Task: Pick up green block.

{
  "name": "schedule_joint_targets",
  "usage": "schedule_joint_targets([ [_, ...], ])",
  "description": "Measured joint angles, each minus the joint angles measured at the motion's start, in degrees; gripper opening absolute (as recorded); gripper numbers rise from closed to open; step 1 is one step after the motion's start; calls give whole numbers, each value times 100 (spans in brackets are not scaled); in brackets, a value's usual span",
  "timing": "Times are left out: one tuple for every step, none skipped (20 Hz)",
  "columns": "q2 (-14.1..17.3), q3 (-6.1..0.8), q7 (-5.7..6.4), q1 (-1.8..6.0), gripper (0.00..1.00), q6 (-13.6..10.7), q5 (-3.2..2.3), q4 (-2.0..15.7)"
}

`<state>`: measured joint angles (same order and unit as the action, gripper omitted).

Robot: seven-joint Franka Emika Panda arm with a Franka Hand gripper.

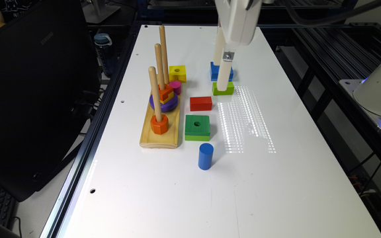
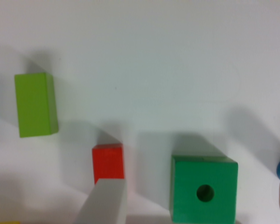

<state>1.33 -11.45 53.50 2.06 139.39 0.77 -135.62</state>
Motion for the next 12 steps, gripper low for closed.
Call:
schedule_joint_targets([
  [54,-15,18,0,100,-1,-2,58],
  [96,-26,31,-1,100,-2,-3,108],
  [142,-35,42,-1,100,-7,-4,163],
  [175,-43,47,-1,100,-12,-4,201],
  [205,-50,53,-1,100,-16,-5,237],
  [226,-55,58,-1,100,-17,-5,259],
  [240,-62,63,-1,100,-17,-5,274],
  [245,-74,73,-1,100,-17,-5,282],
  [248,-91,90,-2,100,-17,-5,292],
  [252,-114,117,-2,100,-18,-5,301],
  [257,-139,144,-2,100,-18,-6,308],
  [264,-173,179,-3,100,-17,-6,316],
])
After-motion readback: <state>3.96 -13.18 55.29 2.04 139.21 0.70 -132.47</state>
